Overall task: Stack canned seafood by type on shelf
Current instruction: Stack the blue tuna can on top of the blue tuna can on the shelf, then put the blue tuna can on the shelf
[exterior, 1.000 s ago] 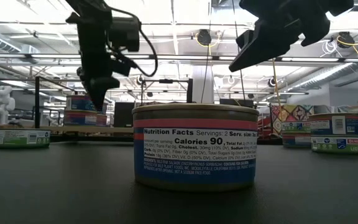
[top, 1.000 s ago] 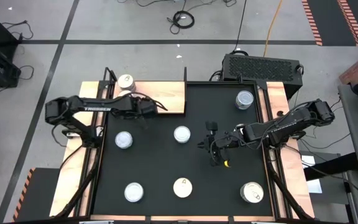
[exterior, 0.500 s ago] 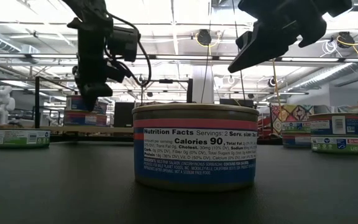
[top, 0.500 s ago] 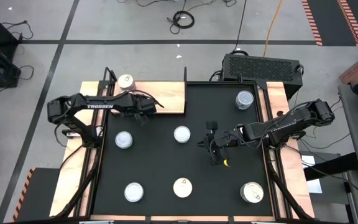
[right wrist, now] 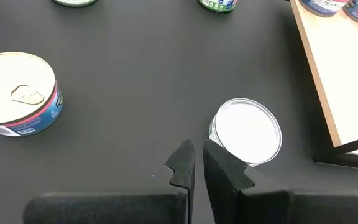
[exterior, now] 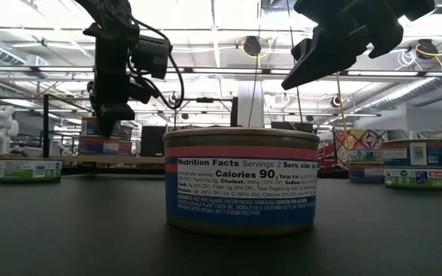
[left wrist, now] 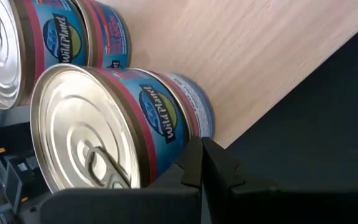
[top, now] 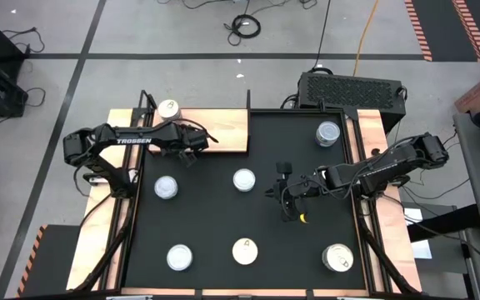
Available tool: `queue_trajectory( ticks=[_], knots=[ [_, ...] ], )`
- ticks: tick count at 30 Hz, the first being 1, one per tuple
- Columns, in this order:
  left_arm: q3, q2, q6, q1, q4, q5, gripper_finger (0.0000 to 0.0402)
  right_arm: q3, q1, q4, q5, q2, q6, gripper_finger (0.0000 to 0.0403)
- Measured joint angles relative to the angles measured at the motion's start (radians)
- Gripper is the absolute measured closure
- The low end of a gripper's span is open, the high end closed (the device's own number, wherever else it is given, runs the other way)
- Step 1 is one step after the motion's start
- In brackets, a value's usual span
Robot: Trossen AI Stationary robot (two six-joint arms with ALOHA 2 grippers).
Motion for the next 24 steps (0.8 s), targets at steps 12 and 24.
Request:
queue_trajectory(
  ticks=[12,24],
  knots=[
    [0.071,-0.027,0.0,-0.122,0.005,0.029,0.0398,0.0,0.0,0.0,0.0,0.0,0.0,0.0376],
    [0.101,-0.109,0.0,-0.415,0.275,-0.008,0.0398,0.016,0.0,-0.125,0.003,-0.009,0.075,0.0376]
  ],
)
